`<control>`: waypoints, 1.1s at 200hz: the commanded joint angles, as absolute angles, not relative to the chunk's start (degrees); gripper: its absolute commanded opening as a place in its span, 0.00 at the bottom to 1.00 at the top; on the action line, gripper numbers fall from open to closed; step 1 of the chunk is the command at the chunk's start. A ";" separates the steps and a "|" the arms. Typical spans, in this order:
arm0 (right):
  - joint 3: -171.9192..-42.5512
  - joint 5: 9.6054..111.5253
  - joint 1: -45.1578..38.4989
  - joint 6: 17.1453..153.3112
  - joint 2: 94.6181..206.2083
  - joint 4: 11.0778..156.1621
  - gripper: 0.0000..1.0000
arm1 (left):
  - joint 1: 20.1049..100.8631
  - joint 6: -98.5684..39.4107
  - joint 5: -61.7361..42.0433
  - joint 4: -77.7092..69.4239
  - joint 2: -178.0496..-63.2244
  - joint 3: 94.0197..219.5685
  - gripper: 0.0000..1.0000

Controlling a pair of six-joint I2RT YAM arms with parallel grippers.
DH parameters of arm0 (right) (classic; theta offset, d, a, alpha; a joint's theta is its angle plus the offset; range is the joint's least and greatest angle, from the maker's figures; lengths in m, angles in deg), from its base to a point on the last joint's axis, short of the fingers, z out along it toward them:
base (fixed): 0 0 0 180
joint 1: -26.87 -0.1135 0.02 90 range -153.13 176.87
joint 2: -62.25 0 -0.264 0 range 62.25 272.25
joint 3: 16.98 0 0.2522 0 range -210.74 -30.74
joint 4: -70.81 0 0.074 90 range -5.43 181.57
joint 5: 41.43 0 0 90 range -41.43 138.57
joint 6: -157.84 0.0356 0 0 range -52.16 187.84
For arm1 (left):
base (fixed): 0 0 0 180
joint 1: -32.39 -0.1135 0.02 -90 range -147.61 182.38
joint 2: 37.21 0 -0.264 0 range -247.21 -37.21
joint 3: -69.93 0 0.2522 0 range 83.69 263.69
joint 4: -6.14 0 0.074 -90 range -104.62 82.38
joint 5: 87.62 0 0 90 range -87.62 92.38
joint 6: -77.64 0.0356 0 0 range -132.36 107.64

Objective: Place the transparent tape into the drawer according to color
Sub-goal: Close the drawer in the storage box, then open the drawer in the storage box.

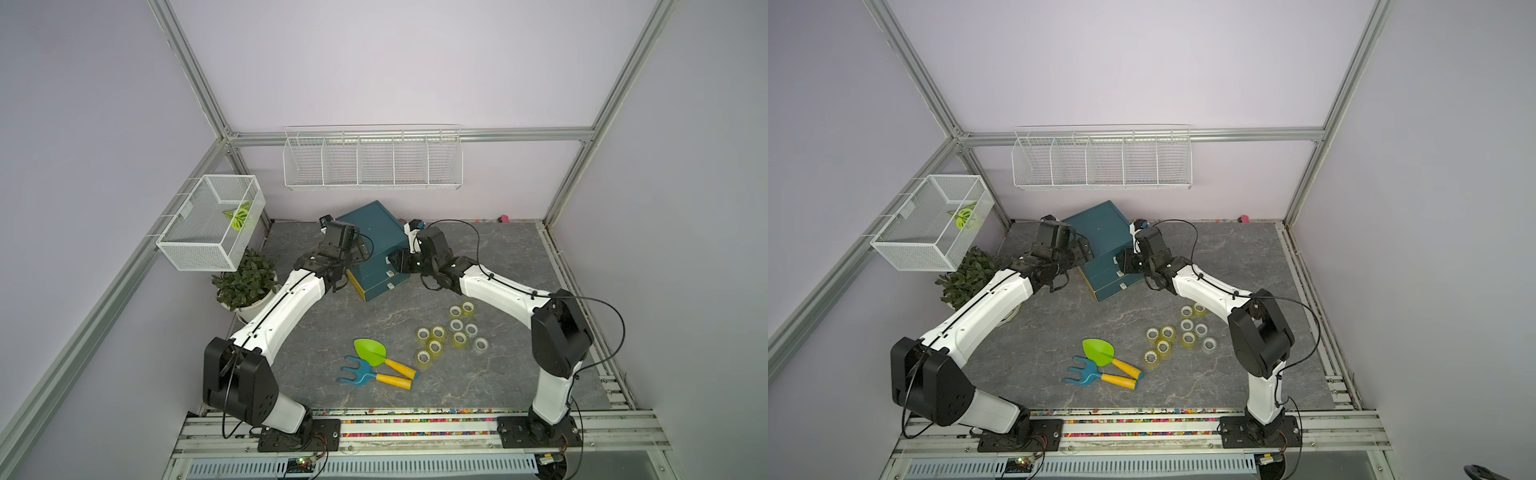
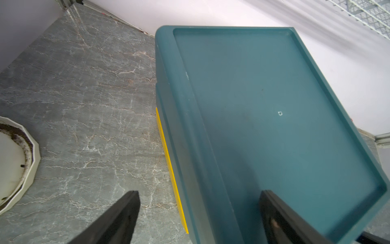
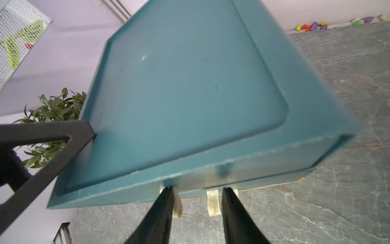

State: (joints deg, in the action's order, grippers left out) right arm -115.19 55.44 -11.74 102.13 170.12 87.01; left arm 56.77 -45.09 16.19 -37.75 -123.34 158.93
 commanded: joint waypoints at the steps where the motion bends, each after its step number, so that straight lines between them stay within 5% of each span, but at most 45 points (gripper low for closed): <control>1: -115.97 55.30 -11.97 103.01 171.15 85.38 0.44 | 56.58 -44.79 14.86 -41.72 -124.09 157.25 0.93; 103: -92.77 60.37 -12.13 110.76 154.71 78.91 0.54 | 56.57 -43.34 12.23 -42.83 -120.27 157.19 0.96; 220: -95.16 67.54 -11.38 125.94 170.37 58.46 0.57 | 56.49 -42.11 13.17 -42.17 -120.22 154.97 0.96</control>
State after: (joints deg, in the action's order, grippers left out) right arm -93.20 66.54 -11.74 122.13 168.72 64.17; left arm 56.77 -43.80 12.95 -38.80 -120.38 156.70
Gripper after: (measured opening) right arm 0.565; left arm 0.957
